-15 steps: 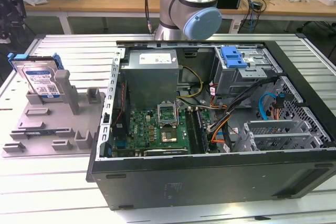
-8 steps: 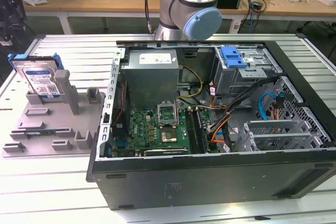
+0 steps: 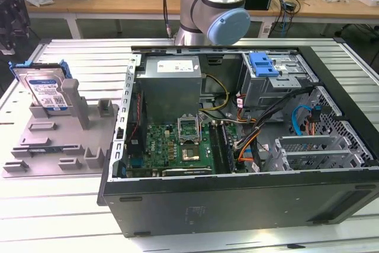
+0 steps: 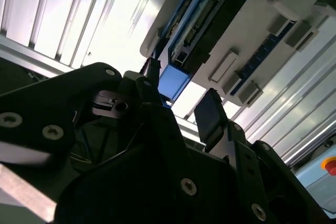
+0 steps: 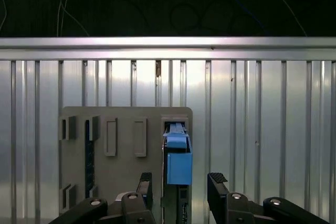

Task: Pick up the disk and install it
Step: 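Pick up the disk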

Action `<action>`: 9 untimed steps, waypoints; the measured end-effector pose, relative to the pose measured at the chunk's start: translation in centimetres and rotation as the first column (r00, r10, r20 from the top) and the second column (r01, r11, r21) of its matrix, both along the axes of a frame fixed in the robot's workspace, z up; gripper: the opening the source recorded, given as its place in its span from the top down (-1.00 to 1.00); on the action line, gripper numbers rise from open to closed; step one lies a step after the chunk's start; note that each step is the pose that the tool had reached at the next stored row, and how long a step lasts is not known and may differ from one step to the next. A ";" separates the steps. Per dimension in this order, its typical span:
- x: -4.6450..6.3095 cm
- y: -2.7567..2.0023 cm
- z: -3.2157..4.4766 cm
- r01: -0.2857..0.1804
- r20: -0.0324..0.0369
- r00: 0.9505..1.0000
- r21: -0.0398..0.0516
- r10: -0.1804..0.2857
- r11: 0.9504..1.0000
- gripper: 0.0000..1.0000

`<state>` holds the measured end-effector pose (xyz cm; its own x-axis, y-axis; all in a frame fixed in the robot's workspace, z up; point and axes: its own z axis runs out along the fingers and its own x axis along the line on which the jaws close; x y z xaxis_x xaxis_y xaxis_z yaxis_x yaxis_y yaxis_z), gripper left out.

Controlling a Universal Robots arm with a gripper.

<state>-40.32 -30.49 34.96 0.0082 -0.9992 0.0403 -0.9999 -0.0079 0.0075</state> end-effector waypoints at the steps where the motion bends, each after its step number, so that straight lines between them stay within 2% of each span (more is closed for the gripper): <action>1: 0.0 -0.02 -0.07 -0.001 0.000 1.000 0.000 0.001 1.000 -0.08; 9: 0.0 -0.25 -0.59 -0.006 0.000 1.000 0.000 0.006 1.000 -0.08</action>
